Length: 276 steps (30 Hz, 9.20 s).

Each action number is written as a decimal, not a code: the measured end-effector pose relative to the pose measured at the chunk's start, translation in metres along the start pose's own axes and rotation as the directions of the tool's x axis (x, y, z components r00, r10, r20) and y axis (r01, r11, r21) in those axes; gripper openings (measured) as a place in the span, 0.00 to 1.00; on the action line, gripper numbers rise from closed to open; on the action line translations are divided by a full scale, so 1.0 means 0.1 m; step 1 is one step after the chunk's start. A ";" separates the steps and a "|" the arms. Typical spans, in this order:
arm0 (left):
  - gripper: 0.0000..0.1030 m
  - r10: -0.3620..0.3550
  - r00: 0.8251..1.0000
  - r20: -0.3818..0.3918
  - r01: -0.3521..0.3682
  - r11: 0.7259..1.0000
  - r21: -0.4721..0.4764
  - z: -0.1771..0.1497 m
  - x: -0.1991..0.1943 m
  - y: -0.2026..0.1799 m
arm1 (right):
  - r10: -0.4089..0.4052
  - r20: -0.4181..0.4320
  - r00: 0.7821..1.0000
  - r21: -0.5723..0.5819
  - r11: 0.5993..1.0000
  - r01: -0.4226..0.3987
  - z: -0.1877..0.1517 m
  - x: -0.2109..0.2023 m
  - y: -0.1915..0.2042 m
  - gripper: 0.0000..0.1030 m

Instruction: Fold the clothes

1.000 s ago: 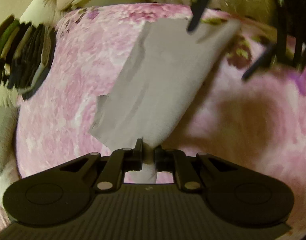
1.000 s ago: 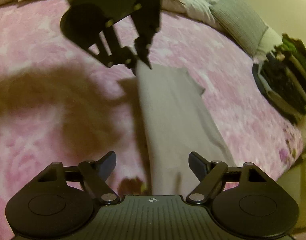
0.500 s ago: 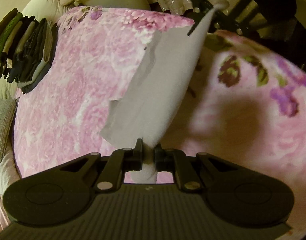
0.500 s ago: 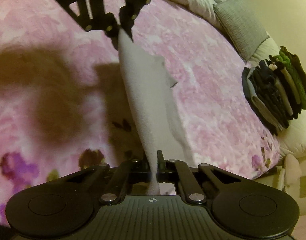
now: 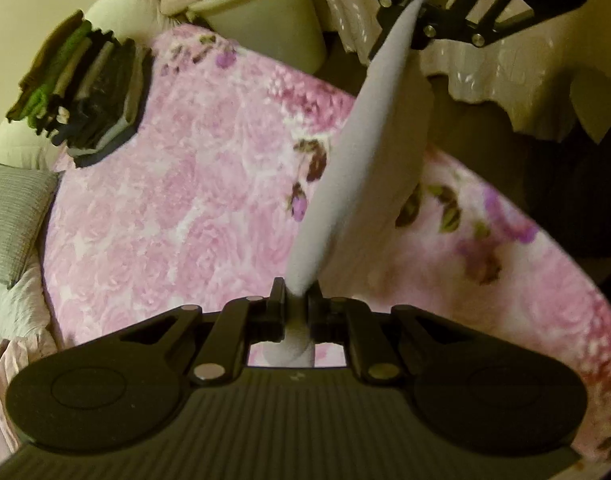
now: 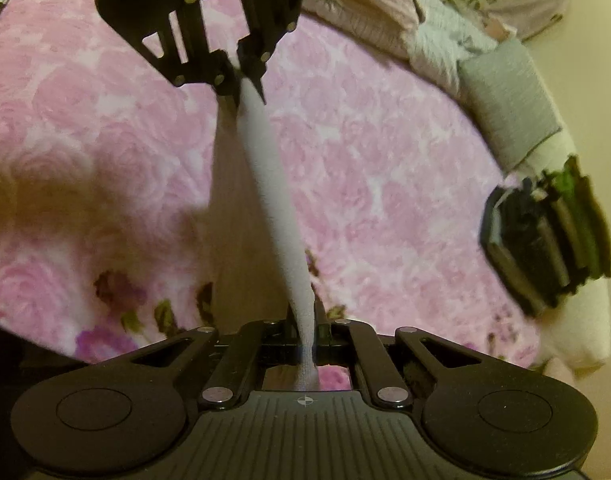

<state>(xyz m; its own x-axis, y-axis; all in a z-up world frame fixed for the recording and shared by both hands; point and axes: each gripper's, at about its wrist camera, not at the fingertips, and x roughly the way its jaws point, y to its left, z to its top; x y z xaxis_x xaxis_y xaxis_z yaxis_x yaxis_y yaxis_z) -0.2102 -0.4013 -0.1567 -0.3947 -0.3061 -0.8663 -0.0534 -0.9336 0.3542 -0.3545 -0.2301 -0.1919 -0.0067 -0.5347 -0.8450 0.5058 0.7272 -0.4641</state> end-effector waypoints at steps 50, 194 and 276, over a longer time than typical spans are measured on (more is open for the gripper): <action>0.07 -0.018 1.000 0.008 0.017 0.996 0.085 3.74 0.86 1.79 | -0.016 0.102 0.995 0.003 1.000 0.016 -1.93 -0.08 -3.84 0.00; 0.99 0.395 0.871 -0.291 -0.304 -0.032 -0.952 4.30 1.12 2.74 | 0.107 0.311 0.944 0.675 0.675 -0.299 -2.21 0.72 -6.44 0.75; 0.99 0.342 0.861 -0.376 -0.382 -0.054 -0.923 5.09 1.35 2.76 | 0.142 0.319 0.937 0.655 0.681 -0.327 -2.47 0.66 -6.82 0.75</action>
<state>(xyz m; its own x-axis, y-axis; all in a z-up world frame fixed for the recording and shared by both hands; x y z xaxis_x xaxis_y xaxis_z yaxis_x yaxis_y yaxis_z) -0.7450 -0.6060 0.0035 -0.0128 -0.6526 -0.7576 0.9999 -0.0044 -0.0131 -0.9129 -0.6549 0.0036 0.3411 -0.5348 -0.7731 0.9119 0.3880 0.1339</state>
